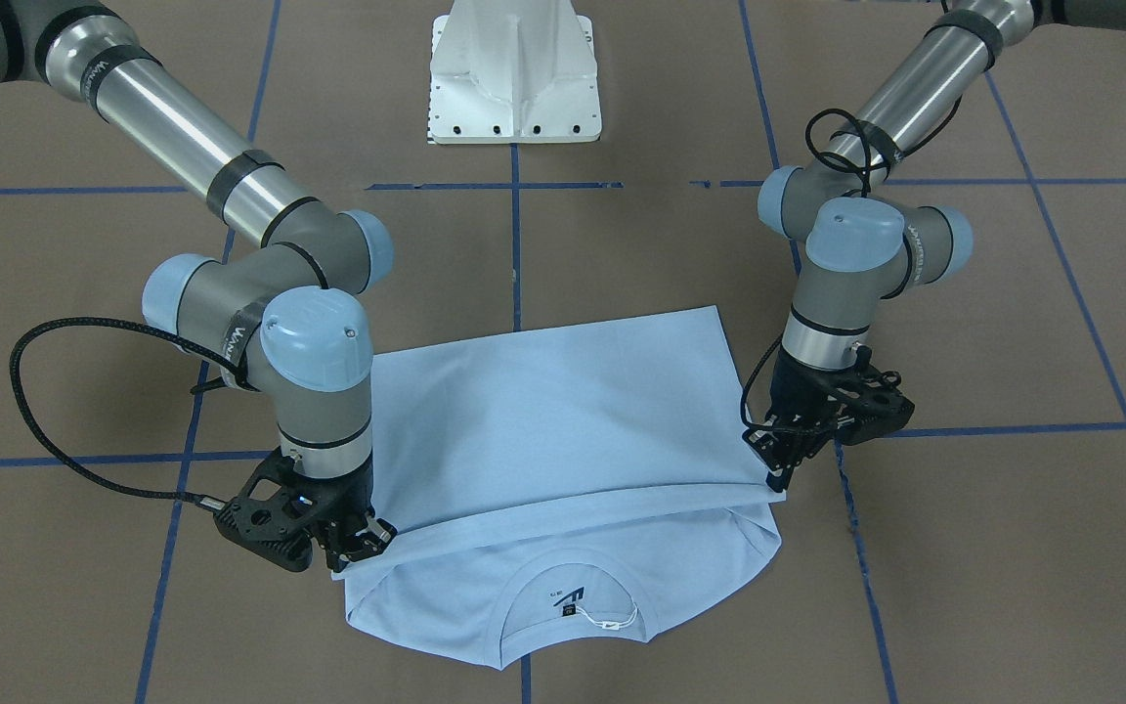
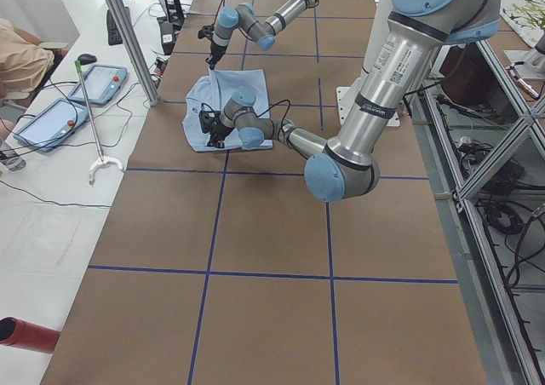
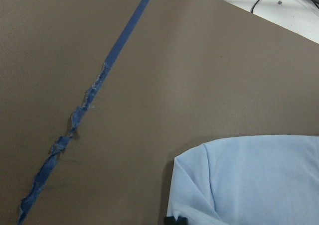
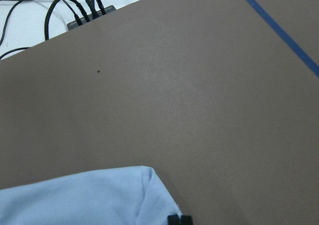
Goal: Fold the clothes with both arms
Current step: 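Lower the folded hem near the collar and open both grippers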
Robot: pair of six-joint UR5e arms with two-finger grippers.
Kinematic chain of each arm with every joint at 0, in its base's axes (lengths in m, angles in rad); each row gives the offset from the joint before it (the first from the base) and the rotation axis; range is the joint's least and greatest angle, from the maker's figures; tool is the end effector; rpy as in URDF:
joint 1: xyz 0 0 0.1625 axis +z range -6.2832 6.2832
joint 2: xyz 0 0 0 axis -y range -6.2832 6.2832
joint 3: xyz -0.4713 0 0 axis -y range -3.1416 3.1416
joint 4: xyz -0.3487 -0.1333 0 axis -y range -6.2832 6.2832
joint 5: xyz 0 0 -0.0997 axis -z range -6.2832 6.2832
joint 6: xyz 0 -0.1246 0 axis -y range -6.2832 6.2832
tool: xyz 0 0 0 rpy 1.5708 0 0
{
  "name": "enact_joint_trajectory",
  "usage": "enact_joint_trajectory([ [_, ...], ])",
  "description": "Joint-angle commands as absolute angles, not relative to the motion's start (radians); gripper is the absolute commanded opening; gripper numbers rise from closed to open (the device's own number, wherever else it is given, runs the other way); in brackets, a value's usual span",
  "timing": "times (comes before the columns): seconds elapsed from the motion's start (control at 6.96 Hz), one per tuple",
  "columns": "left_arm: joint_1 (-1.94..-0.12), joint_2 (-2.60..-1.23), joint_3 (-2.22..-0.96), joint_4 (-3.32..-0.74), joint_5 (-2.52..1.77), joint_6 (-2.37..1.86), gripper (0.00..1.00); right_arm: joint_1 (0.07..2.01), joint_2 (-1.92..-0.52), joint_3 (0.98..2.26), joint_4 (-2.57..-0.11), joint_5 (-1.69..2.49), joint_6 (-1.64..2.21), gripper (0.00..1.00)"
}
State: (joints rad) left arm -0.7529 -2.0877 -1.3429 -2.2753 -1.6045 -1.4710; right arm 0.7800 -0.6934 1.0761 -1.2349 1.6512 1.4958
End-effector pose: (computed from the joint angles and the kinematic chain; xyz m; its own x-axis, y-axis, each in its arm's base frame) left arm 0.4414 -0.5906 0.4573 0.4623 -0.2967 -0.8356 0.6198 0.7821 0.0652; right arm -0.5124 -0.6803 0.3614 0.5833 0.4720 0.6610 -0.6215 0.7834 -0.0110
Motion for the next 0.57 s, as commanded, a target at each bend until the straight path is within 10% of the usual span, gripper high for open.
enact_joint_trajectory([
  [0.0,-0.758,-2.086,-1.341,-2.276,-1.605,-1.471,0.19,0.781,-0.675,1.057,-1.235,1.651,1.496,0.02],
  [0.14,-0.758,-2.086,-1.342,-2.279,-1.606,-1.474,0.24,0.785,-0.673,1.057,-1.235,1.652,1.496,0.27],
  [0.43,-0.759,-2.086,-1.342,-2.299,-1.609,-1.477,0.25,0.785,-0.669,1.057,-1.235,1.660,1.497,0.34],
])
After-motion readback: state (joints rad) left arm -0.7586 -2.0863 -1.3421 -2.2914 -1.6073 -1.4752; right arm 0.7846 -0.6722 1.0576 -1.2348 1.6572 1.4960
